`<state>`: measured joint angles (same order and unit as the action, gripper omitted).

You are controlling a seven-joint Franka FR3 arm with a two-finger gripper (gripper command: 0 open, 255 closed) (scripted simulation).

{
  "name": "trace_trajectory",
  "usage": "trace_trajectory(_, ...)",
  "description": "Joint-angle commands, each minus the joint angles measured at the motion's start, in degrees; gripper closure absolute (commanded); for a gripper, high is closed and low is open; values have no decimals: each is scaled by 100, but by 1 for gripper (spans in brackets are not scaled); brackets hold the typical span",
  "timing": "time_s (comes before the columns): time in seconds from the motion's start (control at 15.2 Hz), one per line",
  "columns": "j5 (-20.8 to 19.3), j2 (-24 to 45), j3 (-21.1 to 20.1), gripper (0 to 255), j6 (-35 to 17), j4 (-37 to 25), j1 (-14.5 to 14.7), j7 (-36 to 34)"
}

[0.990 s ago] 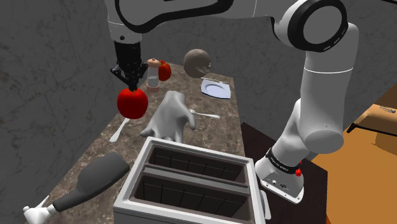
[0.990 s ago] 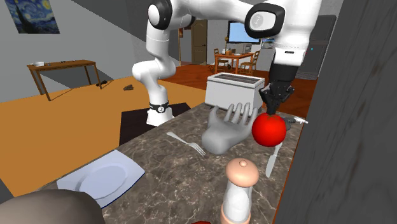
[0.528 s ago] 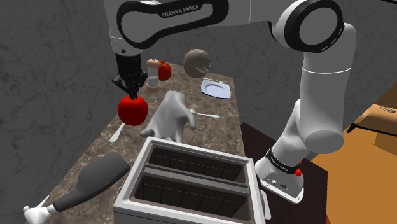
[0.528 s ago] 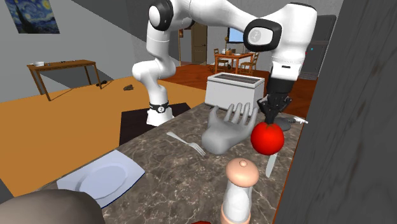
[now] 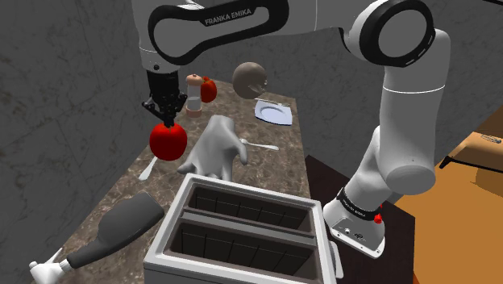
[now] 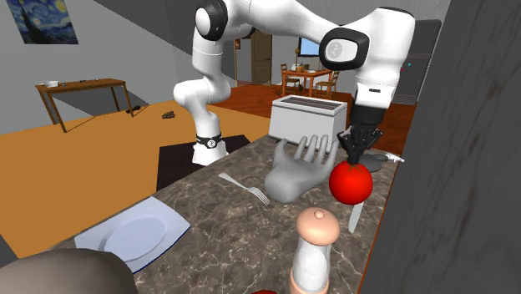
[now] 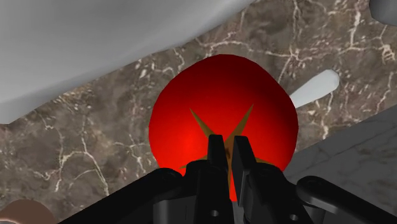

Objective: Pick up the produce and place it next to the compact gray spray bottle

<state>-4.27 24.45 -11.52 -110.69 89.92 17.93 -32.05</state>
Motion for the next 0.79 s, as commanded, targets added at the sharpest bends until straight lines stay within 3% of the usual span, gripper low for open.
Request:
trace_trajectory(0.0, 0, -1, 0, 0, 0, -1, 0, 0)
trace_trajectory(0.33, 0, -1, 0, 0, -1, 0, 0, 0)
trace_trajectory(0.59, 29, -95, -16, 0, 686, -596, 11, 23)
trace_trajectory(0.73, 29, -96, -16, 0, 686, -596, 11, 23)
